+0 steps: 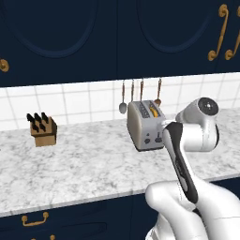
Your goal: Start the toaster. Once the lever pops up, take the bread to the plate on the dining counter.
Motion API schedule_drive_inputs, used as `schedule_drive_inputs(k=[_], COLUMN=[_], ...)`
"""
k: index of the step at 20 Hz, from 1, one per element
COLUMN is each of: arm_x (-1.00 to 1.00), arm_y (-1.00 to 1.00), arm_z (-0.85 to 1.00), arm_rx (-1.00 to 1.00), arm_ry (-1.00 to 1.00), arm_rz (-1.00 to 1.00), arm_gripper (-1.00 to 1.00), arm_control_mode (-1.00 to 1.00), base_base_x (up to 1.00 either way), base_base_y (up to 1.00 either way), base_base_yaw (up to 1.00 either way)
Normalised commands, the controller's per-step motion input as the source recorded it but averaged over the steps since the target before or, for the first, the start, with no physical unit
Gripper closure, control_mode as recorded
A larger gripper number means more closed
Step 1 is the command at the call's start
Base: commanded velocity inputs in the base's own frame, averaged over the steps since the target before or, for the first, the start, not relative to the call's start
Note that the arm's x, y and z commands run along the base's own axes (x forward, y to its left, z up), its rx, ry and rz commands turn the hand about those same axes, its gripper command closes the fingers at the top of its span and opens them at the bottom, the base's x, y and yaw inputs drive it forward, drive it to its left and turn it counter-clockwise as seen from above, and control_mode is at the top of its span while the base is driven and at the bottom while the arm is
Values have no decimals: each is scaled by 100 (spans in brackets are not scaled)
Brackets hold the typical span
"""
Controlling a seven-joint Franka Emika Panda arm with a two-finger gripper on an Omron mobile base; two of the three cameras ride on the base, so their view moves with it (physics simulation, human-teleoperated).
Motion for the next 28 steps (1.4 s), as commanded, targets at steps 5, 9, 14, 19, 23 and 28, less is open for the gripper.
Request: schedule_drive_inputs(k=[5, 9, 14, 19, 23, 28], arm_x=[20, 36, 38, 12, 7, 9], arm_y=[0, -1, 6, 0, 0, -1], arm_z=[96, 60, -22, -57, -50, -10], arm_rx=[0, 0, 0, 1, 0, 0], arm_ry=[-6, -2, -5, -19, -30, -12], arm_rz=[-4, -2, 0, 0, 0, -1], arm_gripper=[-100, -100, -100, -100, -100, -100], arm_control_mode=[-100, -100, -100, -100, -100, -100], base_base_x=[0, 0, 0, 0, 0, 0], base_base_y=[0, 0, 0, 0, 0, 0], base_base_yaw=[0, 0, 0, 0, 0, 0])
